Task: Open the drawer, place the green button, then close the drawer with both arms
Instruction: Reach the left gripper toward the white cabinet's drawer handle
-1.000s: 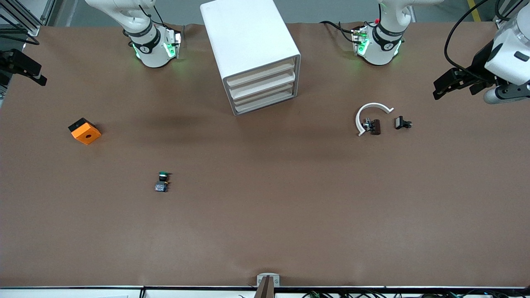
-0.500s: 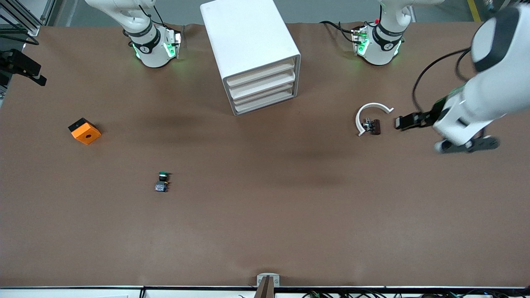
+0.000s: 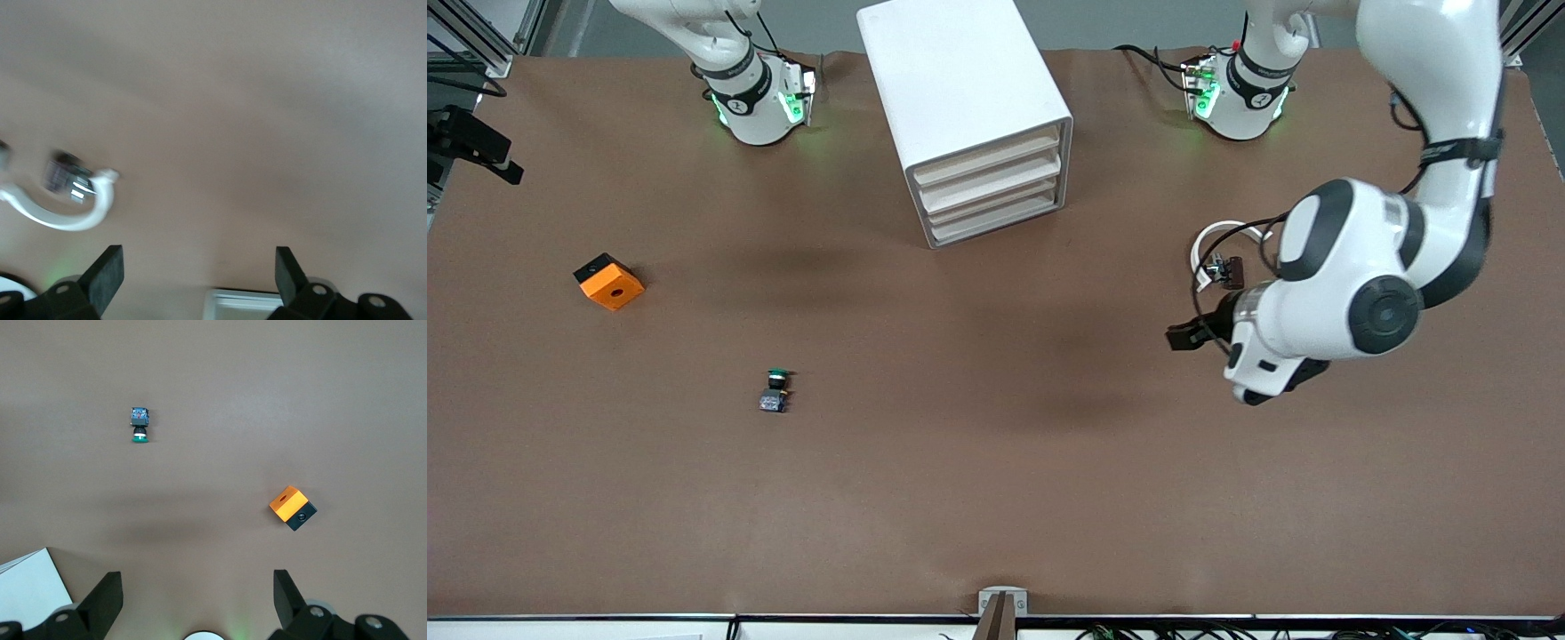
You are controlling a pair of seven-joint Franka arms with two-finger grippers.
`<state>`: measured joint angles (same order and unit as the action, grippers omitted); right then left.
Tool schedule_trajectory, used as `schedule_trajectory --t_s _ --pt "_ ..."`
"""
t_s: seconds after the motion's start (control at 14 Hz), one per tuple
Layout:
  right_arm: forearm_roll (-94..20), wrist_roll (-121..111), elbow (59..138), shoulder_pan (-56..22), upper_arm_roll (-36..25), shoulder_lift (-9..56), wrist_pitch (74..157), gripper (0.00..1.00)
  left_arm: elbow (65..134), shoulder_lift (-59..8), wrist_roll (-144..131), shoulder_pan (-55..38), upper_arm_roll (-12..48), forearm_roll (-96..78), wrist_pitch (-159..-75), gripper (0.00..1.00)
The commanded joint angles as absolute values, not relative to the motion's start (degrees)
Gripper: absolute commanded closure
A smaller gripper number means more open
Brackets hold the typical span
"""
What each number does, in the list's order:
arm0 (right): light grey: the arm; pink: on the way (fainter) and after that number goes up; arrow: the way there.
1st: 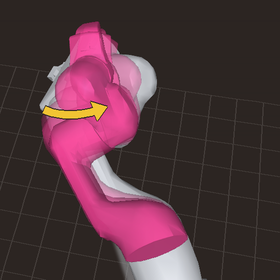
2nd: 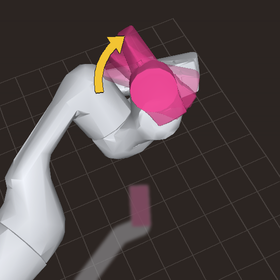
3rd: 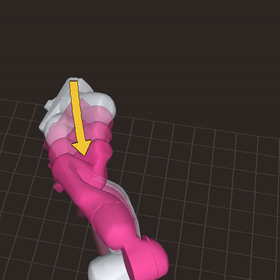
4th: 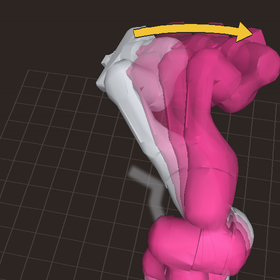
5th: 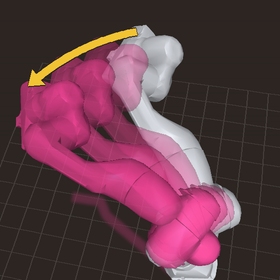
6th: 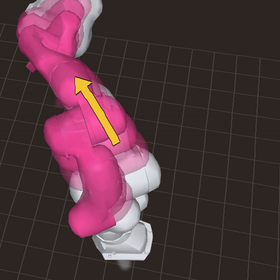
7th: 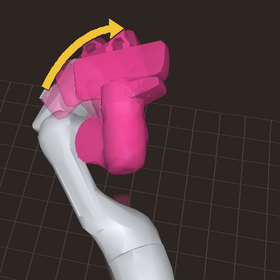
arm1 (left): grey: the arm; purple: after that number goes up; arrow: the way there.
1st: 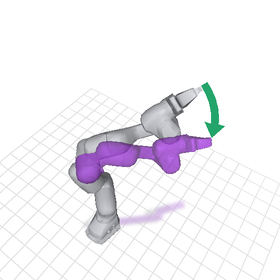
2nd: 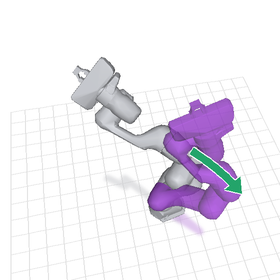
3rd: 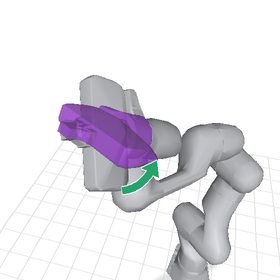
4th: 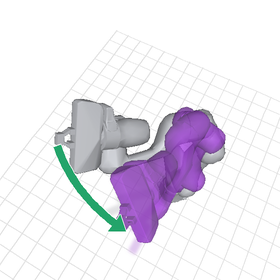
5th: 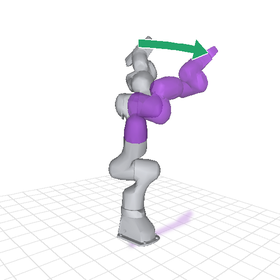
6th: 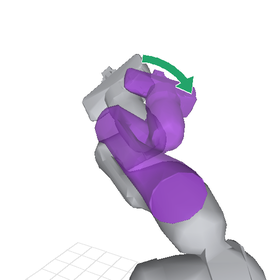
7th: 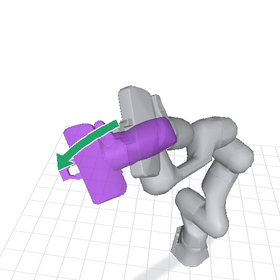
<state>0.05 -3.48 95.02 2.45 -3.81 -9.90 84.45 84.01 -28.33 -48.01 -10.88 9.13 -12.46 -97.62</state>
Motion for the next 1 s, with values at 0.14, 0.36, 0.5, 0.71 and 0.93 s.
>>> schedule_trajectory --t_s 0.14,0.36,0.5,0.71,0.93 --pt "0.4 -3.3 94.8 2.8 -3.4 -10.3 84.1 0.0 79.7 -36.3 -70.9 -13.8 8.8 -22.4 -102.8 0.0" --pt "0.4 -3.3 94.3 2.9 -3.5 -9.8 84.2 0.0 78.1 -39.0 -84.7 -13.9 9.0 -24.9 -102.7 0.0" --pt "0.4 -4.0 93.1 3.2 -3.5 -8.5 83.7 0.0 78.3 -39.5 -95.3 -13.4 9.0 -30.8 -102.2 0.0" --pt "-0.2 -3.3 92.6 3.3 -3.4 -4.2 82.7 0.0 79.1 -41.8 -111.6 -14.1 9.0 -35.9 -101.3 0.0" --pt "0.4 -4.0 92.0 2.6 -3.1 1.7 83.2 0.0 80.2 -43.9 -112.7 -18.6 9.1 -37.1 -97.8 0.0"
